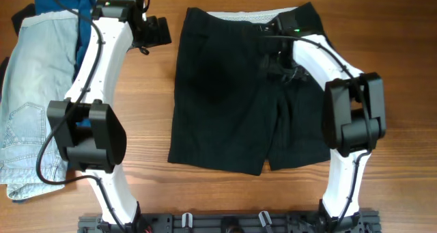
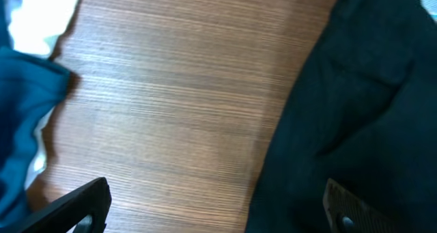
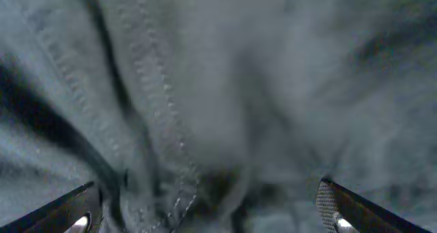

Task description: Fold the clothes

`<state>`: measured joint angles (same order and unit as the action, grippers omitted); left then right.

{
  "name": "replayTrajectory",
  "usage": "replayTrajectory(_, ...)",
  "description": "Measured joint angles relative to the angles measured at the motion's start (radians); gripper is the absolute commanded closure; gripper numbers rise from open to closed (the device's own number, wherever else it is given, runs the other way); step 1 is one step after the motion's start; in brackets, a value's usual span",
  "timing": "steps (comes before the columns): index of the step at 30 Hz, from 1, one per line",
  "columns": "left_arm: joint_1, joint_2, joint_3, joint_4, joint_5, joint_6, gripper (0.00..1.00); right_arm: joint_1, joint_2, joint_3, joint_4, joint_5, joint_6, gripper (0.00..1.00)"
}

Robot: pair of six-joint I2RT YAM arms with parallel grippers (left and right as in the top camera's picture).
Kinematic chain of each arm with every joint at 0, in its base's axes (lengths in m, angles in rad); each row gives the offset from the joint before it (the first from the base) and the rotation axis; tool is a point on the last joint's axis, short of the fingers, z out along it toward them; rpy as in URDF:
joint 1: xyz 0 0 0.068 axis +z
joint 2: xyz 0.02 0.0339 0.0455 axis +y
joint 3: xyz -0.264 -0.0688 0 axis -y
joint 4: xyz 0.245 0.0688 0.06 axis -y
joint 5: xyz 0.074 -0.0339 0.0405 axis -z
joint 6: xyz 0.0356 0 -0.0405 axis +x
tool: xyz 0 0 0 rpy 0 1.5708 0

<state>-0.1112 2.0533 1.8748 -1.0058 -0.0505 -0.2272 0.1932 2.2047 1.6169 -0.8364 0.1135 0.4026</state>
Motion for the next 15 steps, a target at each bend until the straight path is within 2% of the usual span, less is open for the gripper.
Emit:
replayTrajectory(5, -0.074, 0.003, 0.0, 0.072, 0.0, 0.005, 0.0, -0.184, -0.005, -0.023, 0.112, -0.001, -0.046, 0.0)
replayTrajectory(9, -0.13, 0.068, 0.0, 0.132, 0.0, 0.008, 0.0, -0.333, 0.003, -0.025, 0.24, -0.054, -0.152, 0.0)
replayTrajectory(13, -0.142, 0.109, 0.0, 0.165, 0.006, 0.018, 0.0, -0.297, 0.007, 0.137, 0.134, -0.131, -0.233, 0.0)
replayTrajectory(15, -0.099, 0.109, 0.0, 0.17, 0.05, 0.005, 0.0, -0.199, -0.006, 0.275, 0.161, -0.145, -0.251, 0.01)
